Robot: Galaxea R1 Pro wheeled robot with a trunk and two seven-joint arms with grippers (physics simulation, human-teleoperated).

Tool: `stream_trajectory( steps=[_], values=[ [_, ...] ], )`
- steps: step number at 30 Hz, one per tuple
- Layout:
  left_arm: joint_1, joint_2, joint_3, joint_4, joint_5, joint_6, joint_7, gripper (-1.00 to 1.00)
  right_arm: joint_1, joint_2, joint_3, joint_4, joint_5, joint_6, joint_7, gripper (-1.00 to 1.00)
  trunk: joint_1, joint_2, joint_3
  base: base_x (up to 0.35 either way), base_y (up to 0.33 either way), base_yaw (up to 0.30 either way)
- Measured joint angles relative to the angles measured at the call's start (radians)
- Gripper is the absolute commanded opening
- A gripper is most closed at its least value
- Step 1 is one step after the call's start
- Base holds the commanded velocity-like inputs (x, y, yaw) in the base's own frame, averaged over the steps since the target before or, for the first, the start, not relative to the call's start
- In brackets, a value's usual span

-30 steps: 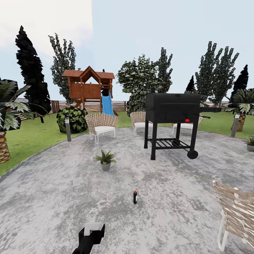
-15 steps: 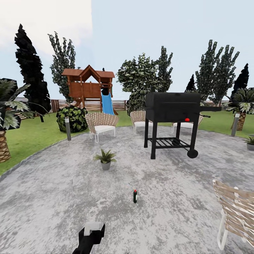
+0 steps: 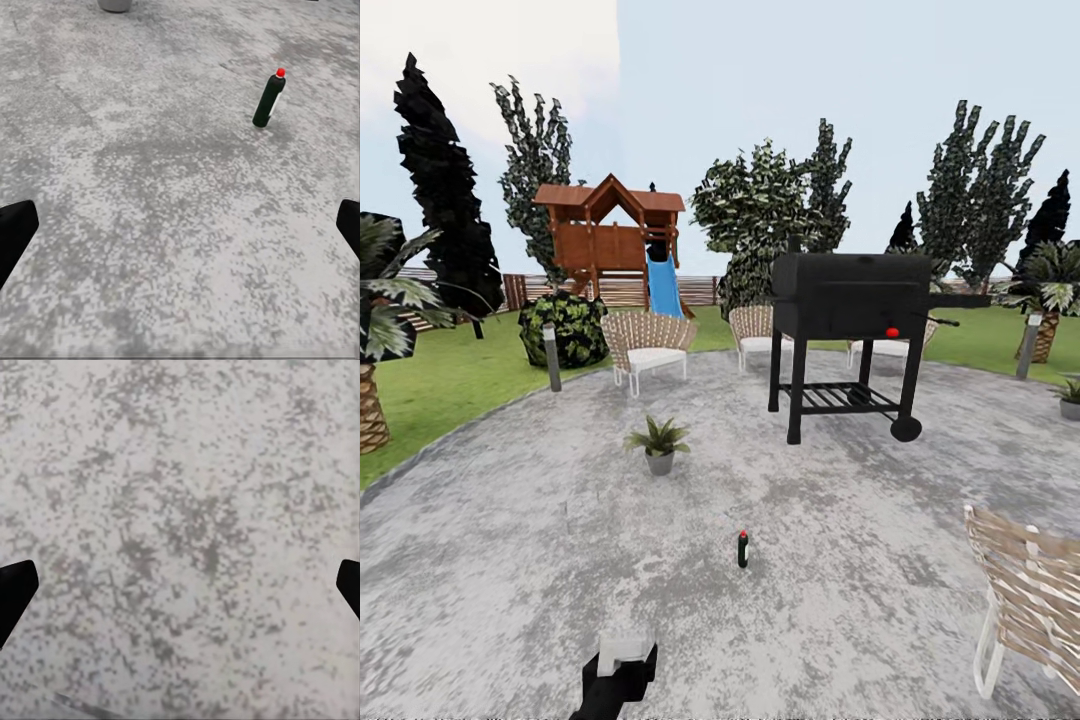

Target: Pick up the pesticide atomizer in the garden and spray insectifuge to fully cover both potted plants in the garden.

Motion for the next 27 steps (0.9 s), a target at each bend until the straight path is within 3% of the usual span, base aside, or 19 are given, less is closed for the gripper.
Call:
stream_trajectory(
  steps=[17,27],
  values=[
    [0.008,-0.003,-0.004,-0.02,-0.004,-0.012,0.0,1.0,0.001,0.001,-0.007,0.008,0.003,0.008,0.006,1.0,0.0,0.0,-0.013,0.0,0.0,0.0],
    [0.065,-0.002,-0.001,0.03,-0.008,-0.011,0.0,1.0,0.001,-0.003,-0.01,0.008,0.001,0.006,0.008,1.0,0.0,0.0,-0.013,0.0,0.0,0.0]
  ],
)
